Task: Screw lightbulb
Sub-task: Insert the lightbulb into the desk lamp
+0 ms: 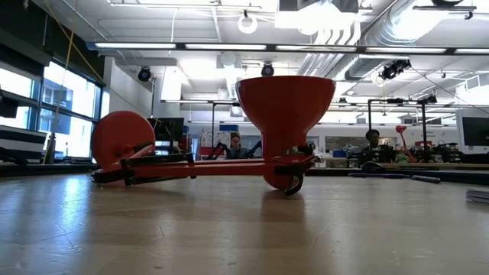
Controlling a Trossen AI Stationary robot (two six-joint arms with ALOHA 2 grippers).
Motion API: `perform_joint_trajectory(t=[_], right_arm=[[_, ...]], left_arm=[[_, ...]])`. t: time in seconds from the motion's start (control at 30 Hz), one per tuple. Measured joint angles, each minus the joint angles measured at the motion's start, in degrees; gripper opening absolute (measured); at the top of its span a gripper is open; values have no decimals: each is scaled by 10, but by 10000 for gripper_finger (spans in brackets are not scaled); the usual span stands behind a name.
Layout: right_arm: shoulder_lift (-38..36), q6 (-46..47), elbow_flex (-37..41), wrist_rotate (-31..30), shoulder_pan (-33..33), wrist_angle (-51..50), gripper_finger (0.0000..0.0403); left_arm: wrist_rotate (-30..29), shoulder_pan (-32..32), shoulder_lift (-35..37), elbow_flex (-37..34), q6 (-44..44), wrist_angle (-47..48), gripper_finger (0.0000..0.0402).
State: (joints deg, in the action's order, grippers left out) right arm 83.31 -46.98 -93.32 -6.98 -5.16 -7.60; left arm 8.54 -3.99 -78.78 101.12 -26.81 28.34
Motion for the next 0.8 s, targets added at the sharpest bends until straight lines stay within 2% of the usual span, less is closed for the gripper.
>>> perform_joint_trajectory(t=[0.17, 0.4, 0.5, 0.67, 0.8], right_arm=[[0, 0, 0, -1, -1, -1, 261], [-1, -2, 0, -16, -1, -1, 248], [-1, -3, 0, -26, -2, 0, 248], [-5, 35, 0, -51, -1, -2, 248], [-14, 75, 0, -52, -2, -18, 248]], left_arm=[[0, 0, 0, 0, 0, 0, 124], [-4, -1, 0, 0, 10, 1, 125], [-7, -1, 0, 0, 20, 1, 148], [-44, -2, 1, 0, 34, 5, 198], [-46, -9, 9, 0, 66, 14, 217]])
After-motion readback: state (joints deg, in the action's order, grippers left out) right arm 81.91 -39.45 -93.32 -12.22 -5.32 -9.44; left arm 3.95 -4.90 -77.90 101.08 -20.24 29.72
